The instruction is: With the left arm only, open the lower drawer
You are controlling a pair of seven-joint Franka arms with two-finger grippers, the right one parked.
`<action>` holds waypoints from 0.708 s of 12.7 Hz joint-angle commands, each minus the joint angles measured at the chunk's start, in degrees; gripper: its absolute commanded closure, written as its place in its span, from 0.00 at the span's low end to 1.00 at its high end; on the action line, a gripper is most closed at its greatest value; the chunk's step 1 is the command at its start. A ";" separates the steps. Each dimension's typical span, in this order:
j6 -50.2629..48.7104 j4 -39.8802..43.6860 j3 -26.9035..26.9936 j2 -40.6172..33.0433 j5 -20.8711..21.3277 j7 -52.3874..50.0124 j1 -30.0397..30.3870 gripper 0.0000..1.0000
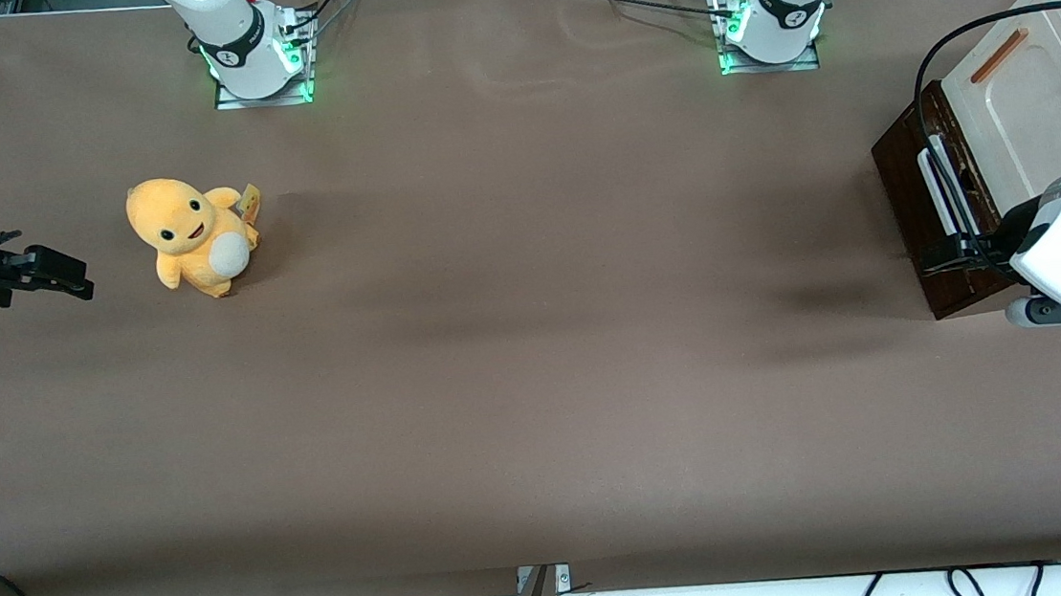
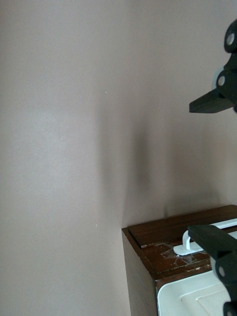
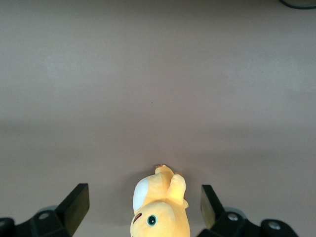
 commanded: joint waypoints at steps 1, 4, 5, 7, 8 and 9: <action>-0.91 0.41 -0.20 -0.17 1.52 0.15 0.07 0.00; -1.08 -0.03 -0.12 -0.09 1.78 -0.29 -0.28 0.00; -1.96 -0.03 -0.20 -0.09 3.70 -0.46 -0.63 0.00; -3.28 -0.12 -1.16 0.00 6.17 -2.13 -0.99 0.00; -3.46 -0.46 -1.43 0.18 6.35 -4.05 -0.99 0.00; -3.55 -0.64 -1.96 0.26 7.22 -6.59 -1.07 0.00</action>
